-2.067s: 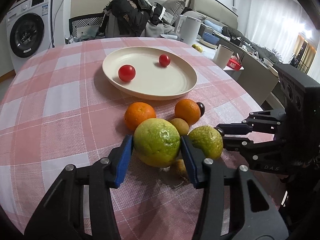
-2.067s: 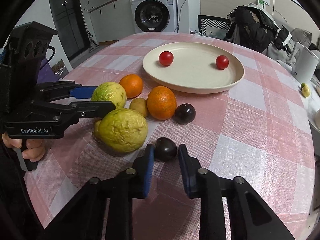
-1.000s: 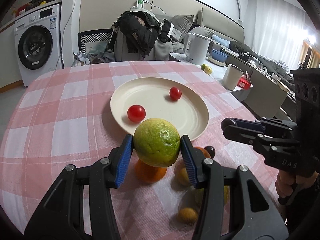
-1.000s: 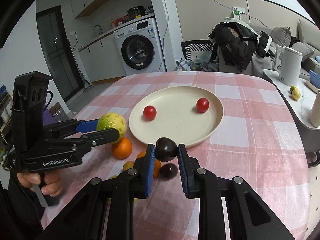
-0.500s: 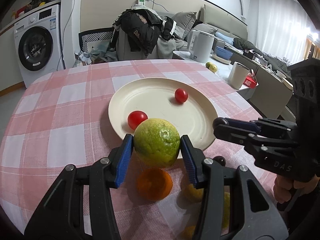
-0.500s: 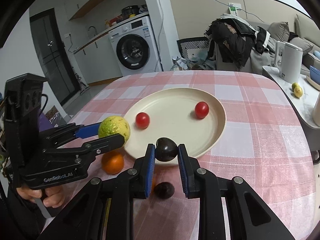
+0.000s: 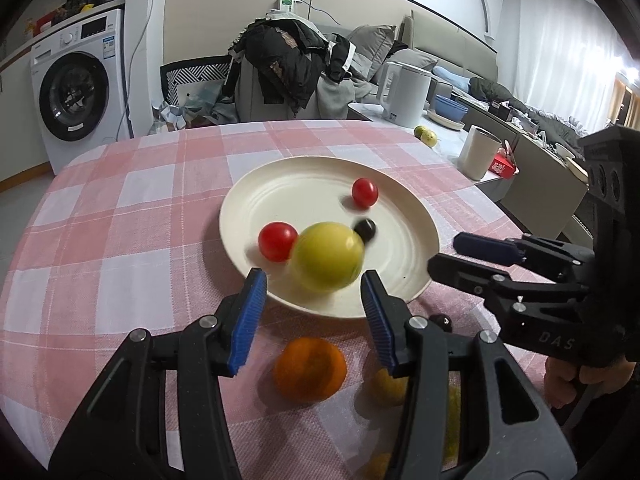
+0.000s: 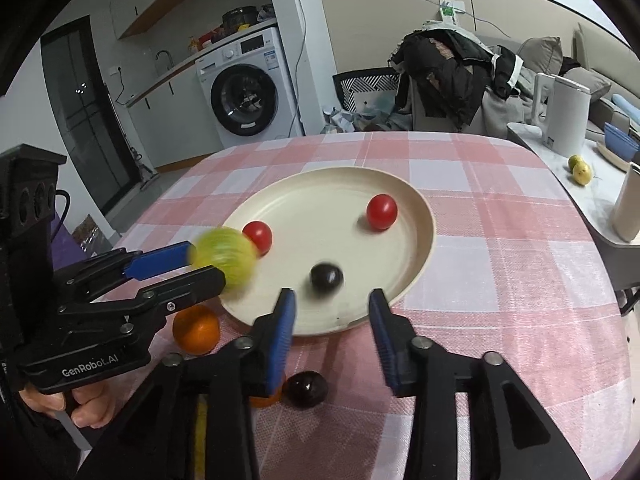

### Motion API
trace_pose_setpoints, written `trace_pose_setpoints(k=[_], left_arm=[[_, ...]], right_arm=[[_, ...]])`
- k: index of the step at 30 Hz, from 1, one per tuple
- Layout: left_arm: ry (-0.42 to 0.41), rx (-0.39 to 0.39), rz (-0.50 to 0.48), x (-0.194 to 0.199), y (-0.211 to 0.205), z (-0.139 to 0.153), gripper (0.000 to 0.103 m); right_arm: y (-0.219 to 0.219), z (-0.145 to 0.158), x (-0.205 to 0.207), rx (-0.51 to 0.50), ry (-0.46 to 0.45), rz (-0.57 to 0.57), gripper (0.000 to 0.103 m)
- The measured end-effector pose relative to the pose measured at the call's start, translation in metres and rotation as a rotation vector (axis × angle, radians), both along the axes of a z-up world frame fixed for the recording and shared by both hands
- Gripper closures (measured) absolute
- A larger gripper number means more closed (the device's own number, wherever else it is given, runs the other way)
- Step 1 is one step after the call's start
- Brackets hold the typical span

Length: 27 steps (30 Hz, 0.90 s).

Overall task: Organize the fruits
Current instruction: 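Lower the green citrus and dark plum onto the plate and open both tools, then withdraw both open tools from the plate toward the remaining fruit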

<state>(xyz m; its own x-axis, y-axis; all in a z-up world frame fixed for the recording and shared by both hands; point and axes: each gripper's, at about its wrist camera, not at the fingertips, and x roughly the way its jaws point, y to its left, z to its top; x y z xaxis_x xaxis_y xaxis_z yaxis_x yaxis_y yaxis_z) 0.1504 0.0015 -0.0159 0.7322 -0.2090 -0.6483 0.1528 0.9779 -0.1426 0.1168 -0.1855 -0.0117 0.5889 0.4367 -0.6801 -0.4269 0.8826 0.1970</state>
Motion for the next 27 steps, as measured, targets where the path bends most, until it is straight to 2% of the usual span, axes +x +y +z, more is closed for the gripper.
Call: trace_pose_setpoints(k=[1, 3, 4, 6, 8, 13, 16, 27], left_arm=[[-0.001, 0.002, 0.002, -0.001, 0.001, 0.001, 0.052], [-0.008, 0.013, 0.011, -0.005, 0.002, 0.003, 0.038], [-0.014, 0.021, 0.017, -0.009, 0.003, 0.004, 0.036], [-0.029, 0.041, 0.024, -0.017, 0.003, 0.006, 0.029], [-0.039, 0.051, 0.025, -0.024, 0.005, 0.008, 0.022], [-0.03, 0.064, 0.041, -0.041, 0.012, 0.008, 0.016], [-0.031, 0.065, 0.057, -0.048, 0.018, 0.006, 0.002], [-0.002, 0.062, 0.073, -0.047, 0.027, -0.006, 0.001]], right_arm=[[-0.001, 0.001, -0.002, -0.006, -0.008, -0.006, 0.056], [-0.002, 0.002, -0.005, -0.032, -0.023, -0.011, 0.053], [-0.002, 0.003, -0.005, -0.037, -0.026, -0.011, 0.05], [-0.003, 0.003, -0.008, -0.039, -0.024, -0.015, 0.04], [-0.005, 0.003, -0.011, -0.041, -0.018, -0.019, 0.018], [-0.005, 0.003, -0.02, -0.089, -0.031, -0.033, 0.002], [-0.006, 0.004, -0.021, -0.088, -0.021, -0.025, 0.001], [-0.005, 0.003, -0.024, -0.141, -0.014, 0.0, 0.001]])
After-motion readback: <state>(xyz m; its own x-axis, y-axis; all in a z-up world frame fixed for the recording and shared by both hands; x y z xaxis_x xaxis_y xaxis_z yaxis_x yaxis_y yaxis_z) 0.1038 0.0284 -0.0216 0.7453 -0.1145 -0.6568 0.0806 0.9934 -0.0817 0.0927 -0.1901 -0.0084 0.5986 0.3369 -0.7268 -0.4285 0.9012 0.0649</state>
